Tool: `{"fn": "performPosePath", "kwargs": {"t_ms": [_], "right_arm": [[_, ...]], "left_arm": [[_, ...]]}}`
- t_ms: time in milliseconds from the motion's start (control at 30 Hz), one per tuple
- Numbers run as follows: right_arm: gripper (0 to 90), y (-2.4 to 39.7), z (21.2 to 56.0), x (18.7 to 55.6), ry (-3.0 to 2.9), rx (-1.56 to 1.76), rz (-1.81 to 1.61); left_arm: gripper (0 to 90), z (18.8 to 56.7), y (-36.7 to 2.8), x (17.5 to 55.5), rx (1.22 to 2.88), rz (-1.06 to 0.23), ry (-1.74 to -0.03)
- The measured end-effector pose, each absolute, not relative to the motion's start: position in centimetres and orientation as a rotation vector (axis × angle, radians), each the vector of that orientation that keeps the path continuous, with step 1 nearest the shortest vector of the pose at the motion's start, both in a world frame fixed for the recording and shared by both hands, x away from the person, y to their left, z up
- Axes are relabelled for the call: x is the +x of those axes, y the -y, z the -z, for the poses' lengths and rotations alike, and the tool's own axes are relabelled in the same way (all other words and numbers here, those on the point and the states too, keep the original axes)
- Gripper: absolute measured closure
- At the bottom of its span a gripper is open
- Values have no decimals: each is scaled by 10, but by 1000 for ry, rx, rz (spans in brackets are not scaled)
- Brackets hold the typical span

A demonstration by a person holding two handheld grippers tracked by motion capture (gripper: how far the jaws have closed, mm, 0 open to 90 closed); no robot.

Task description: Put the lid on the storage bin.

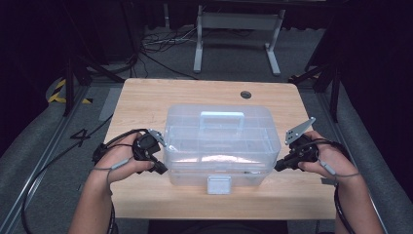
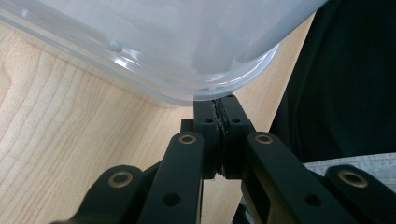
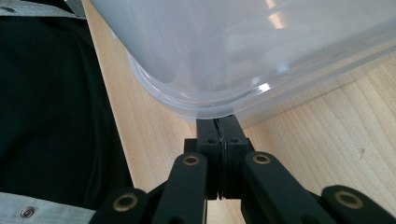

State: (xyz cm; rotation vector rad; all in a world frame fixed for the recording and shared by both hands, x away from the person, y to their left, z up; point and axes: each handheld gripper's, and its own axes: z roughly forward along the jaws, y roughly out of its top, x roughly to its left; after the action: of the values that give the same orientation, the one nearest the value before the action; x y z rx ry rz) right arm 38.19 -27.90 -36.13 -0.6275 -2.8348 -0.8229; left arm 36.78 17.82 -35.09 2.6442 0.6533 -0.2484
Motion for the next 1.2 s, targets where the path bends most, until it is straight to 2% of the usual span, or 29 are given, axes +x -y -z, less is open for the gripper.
{"fn": "performPosePath", "kwargs": {"t_ms": [467, 800, 1100, 1200], "right_arm": [[892, 292, 357, 385, 2818, -670, 857], [882, 302, 340, 389, 2847, -711, 1009], [793, 316, 327, 395, 2827, -914, 1337], [724, 320, 325, 398, 2802, -1007, 1482]], "left_arm": [[862, 350, -192, 366, 2619, 229, -718], [783, 340, -212, 363, 2465, 69, -810], [659, 337, -222, 370, 2329, -44, -863], [627, 340, -225, 373, 2313, -48, -880]]}}
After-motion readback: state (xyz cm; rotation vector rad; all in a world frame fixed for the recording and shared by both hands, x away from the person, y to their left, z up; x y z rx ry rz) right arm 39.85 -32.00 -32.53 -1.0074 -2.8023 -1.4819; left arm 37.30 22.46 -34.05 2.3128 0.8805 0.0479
